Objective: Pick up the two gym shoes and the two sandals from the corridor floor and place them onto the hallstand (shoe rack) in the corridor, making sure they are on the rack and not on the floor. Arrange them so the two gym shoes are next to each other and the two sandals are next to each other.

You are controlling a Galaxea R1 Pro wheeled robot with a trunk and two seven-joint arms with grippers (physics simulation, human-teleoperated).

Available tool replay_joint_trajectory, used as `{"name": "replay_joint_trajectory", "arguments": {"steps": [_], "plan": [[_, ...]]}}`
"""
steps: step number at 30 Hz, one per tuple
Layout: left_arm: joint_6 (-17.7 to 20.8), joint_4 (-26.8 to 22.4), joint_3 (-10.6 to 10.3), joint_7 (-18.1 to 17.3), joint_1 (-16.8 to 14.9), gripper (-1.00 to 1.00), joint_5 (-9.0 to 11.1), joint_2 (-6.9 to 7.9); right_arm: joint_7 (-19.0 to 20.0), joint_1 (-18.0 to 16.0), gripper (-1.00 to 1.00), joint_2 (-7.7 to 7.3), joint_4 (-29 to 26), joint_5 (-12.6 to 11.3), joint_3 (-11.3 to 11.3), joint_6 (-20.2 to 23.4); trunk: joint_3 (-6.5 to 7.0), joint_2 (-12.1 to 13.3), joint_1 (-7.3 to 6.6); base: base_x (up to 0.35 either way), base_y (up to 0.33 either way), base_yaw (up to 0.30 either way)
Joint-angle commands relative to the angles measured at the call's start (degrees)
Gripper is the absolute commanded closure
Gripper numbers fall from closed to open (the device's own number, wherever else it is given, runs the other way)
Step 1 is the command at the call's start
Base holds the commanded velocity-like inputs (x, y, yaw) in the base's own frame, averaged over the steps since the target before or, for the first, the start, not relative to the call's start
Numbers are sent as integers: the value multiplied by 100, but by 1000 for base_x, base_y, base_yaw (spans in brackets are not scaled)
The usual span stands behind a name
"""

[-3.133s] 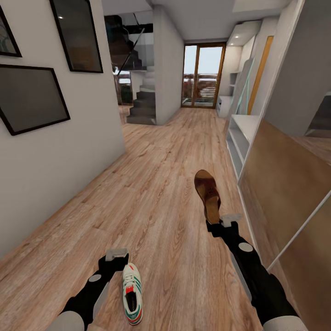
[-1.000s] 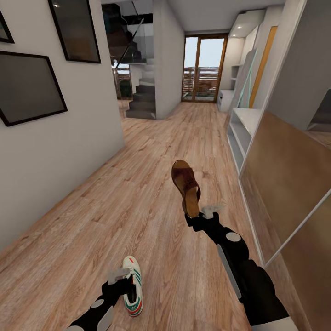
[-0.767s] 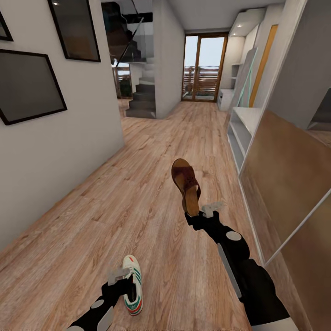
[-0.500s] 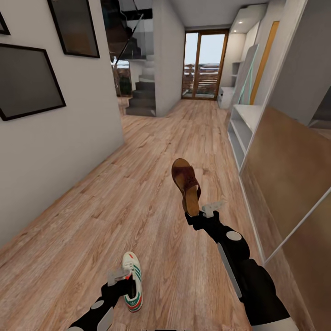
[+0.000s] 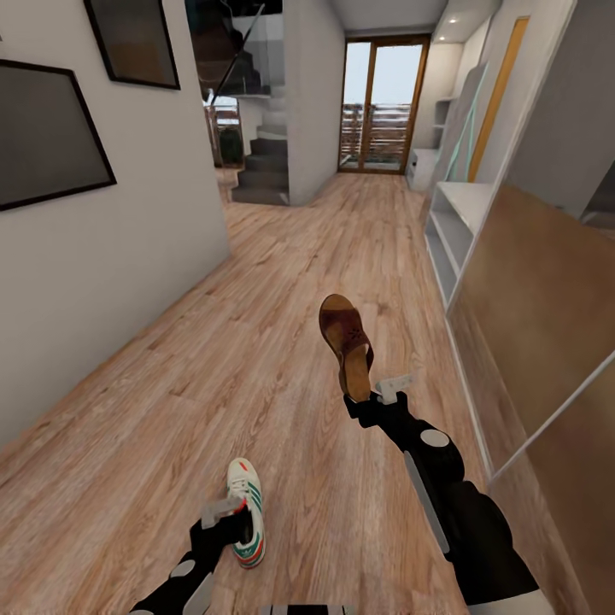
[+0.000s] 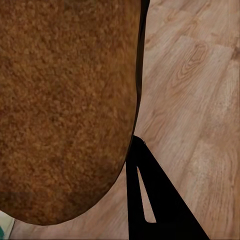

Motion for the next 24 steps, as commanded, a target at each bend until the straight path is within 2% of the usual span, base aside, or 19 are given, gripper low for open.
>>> {"name": "replay_joint_trajectory", "arguments": {"steps": [1, 13, 19, 24], "plan": [[-32, 4, 14, -6, -3, -100, 10, -12, 33, -3, 100, 2, -8, 36, -3, 31, -35, -4, 1, 0, 0, 0], [-78, -14, 8, -9, -3, -100, 3, -13, 32, -3, 100, 2, -8, 36, 1, 27, -407, -20, 32, 0, 0, -41], [-80, -13, 8, -9, -3, -100, 3, -17, 32, -3, 100, 2, -8, 36, -2, 30, -449, -20, 32, 0, 0, -152], [-80, -13, 8, -9, -3, -100, 3, -18, 32, -3, 100, 10, -8, 33, 4, 33, -457, -20, 32, 0, 0, -40]]}}
